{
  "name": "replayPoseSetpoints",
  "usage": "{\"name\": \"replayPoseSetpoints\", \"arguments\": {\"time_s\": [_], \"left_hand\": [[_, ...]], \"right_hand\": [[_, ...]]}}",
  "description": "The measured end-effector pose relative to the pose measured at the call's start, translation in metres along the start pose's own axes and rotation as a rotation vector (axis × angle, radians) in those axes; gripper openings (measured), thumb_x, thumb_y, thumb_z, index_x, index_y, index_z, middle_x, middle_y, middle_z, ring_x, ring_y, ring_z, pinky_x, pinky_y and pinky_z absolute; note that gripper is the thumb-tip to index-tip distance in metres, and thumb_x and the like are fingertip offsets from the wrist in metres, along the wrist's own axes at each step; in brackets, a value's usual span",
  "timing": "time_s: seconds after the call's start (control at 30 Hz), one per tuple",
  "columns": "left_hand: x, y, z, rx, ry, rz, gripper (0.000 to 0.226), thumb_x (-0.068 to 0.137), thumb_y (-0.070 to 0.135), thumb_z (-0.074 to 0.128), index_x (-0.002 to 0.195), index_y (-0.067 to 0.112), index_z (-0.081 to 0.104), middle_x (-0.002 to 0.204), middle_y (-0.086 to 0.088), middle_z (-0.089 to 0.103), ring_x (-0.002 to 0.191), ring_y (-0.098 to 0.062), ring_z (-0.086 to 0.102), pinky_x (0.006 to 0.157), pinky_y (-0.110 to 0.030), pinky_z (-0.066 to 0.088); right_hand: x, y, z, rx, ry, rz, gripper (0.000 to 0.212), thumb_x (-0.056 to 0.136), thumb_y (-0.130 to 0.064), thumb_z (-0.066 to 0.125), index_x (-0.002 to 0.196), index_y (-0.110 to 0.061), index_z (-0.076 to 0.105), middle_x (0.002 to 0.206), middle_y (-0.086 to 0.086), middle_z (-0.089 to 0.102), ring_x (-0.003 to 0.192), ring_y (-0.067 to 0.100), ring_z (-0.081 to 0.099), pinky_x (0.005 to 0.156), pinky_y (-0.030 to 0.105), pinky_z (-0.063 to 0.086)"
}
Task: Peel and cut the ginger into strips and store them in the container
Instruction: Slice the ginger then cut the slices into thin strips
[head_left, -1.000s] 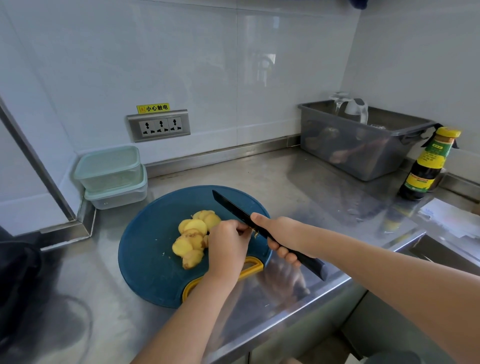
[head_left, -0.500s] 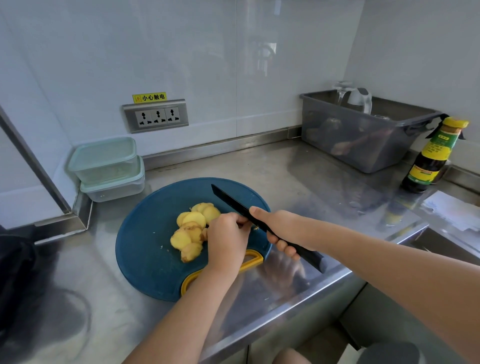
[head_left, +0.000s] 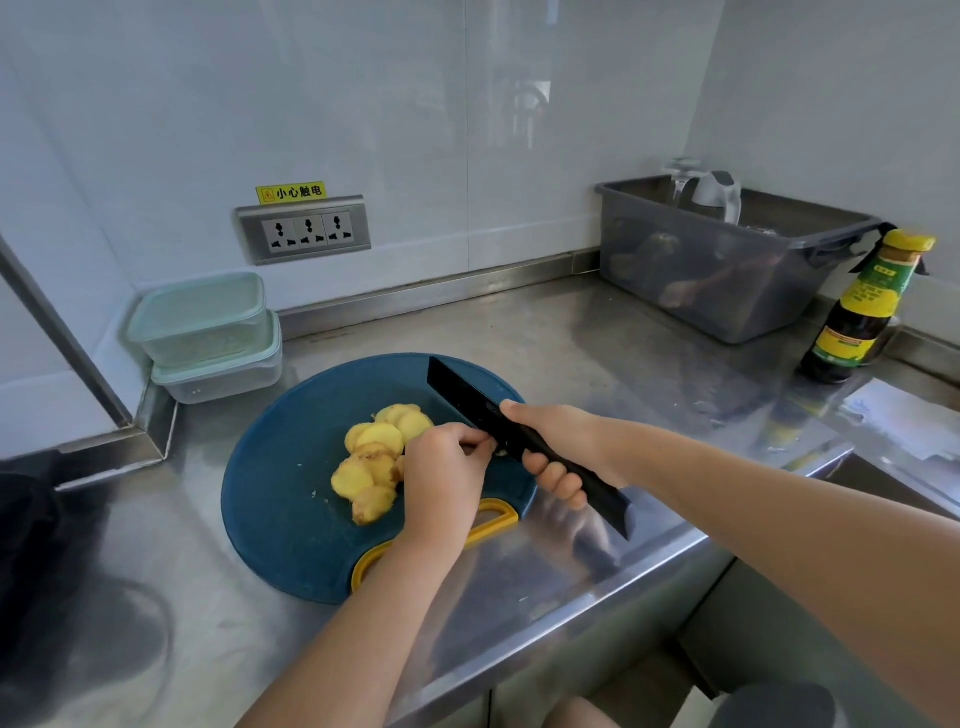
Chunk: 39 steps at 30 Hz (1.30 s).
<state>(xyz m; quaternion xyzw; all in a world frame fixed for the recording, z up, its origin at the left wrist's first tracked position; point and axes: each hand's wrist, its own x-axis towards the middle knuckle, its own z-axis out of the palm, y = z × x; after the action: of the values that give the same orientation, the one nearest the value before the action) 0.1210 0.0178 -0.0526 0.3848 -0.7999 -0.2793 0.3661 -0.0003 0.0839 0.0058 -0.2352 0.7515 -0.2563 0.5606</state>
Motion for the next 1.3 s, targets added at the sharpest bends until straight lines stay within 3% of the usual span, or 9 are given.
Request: {"name": "replayPoseSetpoints", "arguments": {"time_s": [0.47, 0.73, 0.93, 1.03, 1.17, 1.23, 1.3], "left_hand": [[0.002, -0.003, 0.002, 0.021, 0.016, 0.001, 0.013, 0.085, 0.019, 0.069, 0.094, 0.012, 0.076, 0.088, 0.000, 0.074, 0.070, -0.001, 0.056, 0.060, -0.001, 0.035], [0.005, -0.004, 0.002, 0.002, -0.010, -0.021, 0.009, 0.083, 0.019, 0.071, 0.089, 0.014, 0.074, 0.083, 0.004, 0.071, 0.070, -0.003, 0.059, 0.061, -0.007, 0.041], [0.010, -0.003, 0.001, 0.117, -0.078, 0.034, 0.019, 0.086, 0.021, 0.068, 0.105, 0.018, 0.069, 0.096, 0.007, 0.066, 0.079, -0.005, 0.057, 0.064, -0.007, 0.038], [0.013, 0.003, 0.000, 0.323, -0.174, 0.077, 0.018, 0.092, 0.027, 0.059, 0.102, 0.021, 0.072, 0.096, 0.004, 0.070, 0.079, -0.007, 0.060, 0.065, -0.013, 0.041], [0.030, 0.019, -0.003, 0.612, -0.311, -0.081, 0.022, 0.093, 0.033, 0.054, 0.100, 0.021, 0.071, 0.083, 0.005, 0.066, 0.064, -0.010, 0.056, 0.053, -0.019, 0.041], [0.039, 0.023, -0.005, 0.613, -0.376, -0.197, 0.024, 0.091, 0.036, 0.057, 0.085, 0.017, 0.071, 0.072, 0.003, 0.066, 0.058, -0.009, 0.055, 0.048, -0.021, 0.037], [0.046, 0.024, -0.008, 0.485, -0.445, -0.324, 0.027, 0.088, 0.033, 0.060, 0.072, 0.012, 0.067, 0.064, 0.000, 0.065, 0.056, -0.012, 0.061, 0.049, -0.024, 0.045]], "right_hand": [[-0.013, 0.006, -0.007, -0.116, 0.055, -0.061, 0.066, 0.088, -0.076, 0.035, 0.055, -0.019, 0.039, 0.050, -0.002, 0.037, 0.039, 0.012, 0.031, 0.037, 0.021, 0.030], [-0.018, 0.012, -0.007, -0.074, 0.064, -0.074, 0.066, 0.088, -0.075, 0.034, 0.055, -0.018, 0.038, 0.047, -0.002, 0.036, 0.037, 0.012, 0.030, 0.037, 0.021, 0.029], [-0.024, 0.014, -0.012, -0.040, 0.061, -0.087, 0.067, 0.088, -0.076, 0.034, 0.056, -0.018, 0.038, 0.047, -0.002, 0.035, 0.037, 0.013, 0.030, 0.038, 0.021, 0.029], [-0.027, 0.015, -0.011, -0.023, 0.059, -0.093, 0.066, 0.088, -0.076, 0.034, 0.057, -0.017, 0.038, 0.049, -0.001, 0.035, 0.037, 0.013, 0.029, 0.039, 0.021, 0.029], [-0.028, 0.018, -0.010, 0.040, 0.061, -0.097, 0.065, 0.090, -0.073, 0.035, 0.058, -0.017, 0.038, 0.048, -0.001, 0.035, 0.035, 0.013, 0.030, 0.037, 0.019, 0.029], [-0.027, 0.021, -0.007, 0.080, 0.033, -0.089, 0.065, 0.091, -0.072, 0.034, 0.059, -0.017, 0.038, 0.047, -0.001, 0.035, 0.035, 0.014, 0.030, 0.037, 0.018, 0.029], [-0.026, 0.024, -0.003, 0.116, -0.007, -0.071, 0.064, 0.091, -0.072, 0.035, 0.058, -0.017, 0.039, 0.047, -0.001, 0.035, 0.034, 0.013, 0.030, 0.037, 0.018, 0.028]]}}
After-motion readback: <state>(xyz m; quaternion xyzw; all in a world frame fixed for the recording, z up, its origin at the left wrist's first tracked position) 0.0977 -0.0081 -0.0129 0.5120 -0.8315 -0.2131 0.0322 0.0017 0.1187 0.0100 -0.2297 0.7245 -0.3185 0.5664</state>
